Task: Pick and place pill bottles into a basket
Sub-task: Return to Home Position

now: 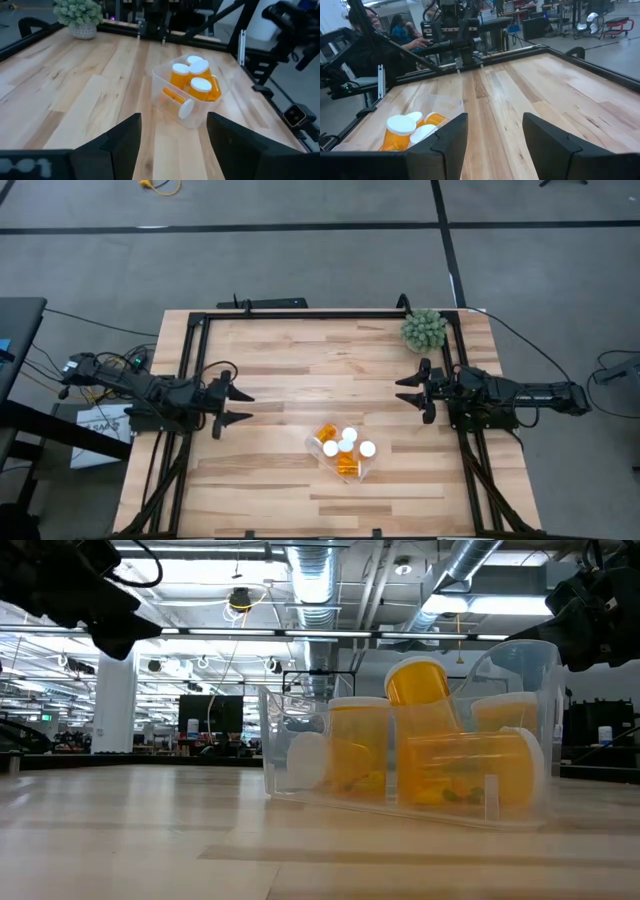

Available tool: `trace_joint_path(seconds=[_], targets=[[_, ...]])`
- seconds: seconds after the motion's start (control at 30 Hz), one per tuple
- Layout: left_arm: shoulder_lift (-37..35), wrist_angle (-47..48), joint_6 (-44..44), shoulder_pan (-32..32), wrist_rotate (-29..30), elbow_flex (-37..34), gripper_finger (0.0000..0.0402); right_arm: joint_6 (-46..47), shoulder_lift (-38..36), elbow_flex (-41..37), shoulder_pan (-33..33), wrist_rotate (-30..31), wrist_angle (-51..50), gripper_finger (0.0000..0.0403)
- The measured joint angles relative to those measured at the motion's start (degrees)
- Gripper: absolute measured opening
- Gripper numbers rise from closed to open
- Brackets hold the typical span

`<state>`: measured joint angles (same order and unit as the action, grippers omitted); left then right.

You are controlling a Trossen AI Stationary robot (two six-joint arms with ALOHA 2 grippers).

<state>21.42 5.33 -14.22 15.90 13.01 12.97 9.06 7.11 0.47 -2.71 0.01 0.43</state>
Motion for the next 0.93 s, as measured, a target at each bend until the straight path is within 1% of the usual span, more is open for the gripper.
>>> trace_joint_path(seconds=[0.23, 0.4, 0.53, 0.63, 0.8, 0.93], targets=[[-8.4, -2.2, -0.3, 0.0, 0.4, -4.4, 0.0215, 0.0, 0.0, 0.0, 0.0, 0.0, 0.0, 0.0182], [-12.6, -3.2, 0.5, 0.0, 2.5, -6.4, 0.0215, 0.0, 0.0, 0.0, 0.0, 0.0, 0.0, 0.0182], [-16.0, -7.8, 0.6, 0.0, 2.8, -9.8, 0.0215, 0.0, 0.0, 0.0, 0.0, 0.0, 0.0, 0.0182], [-18.1, -9.5, 0.3, 0.0, 2.8, -11.2, 0.0215, 0.0, 0.0, 0.0, 0.0, 0.0, 0.0, 0.0182], [-21.1, -9.8, 0.4, 0.0, 3.1, -12.3, 0.0215, 0.0, 0.0, 0.0, 0.0, 0.0, 0.0, 0.0182], [-21.3, -9.9, 2.2, 0.0, 4.8, -12.4, 0.0215, 0.0, 0.0, 0.0, 0.0, 0.0, 0.0, 0.0182]])
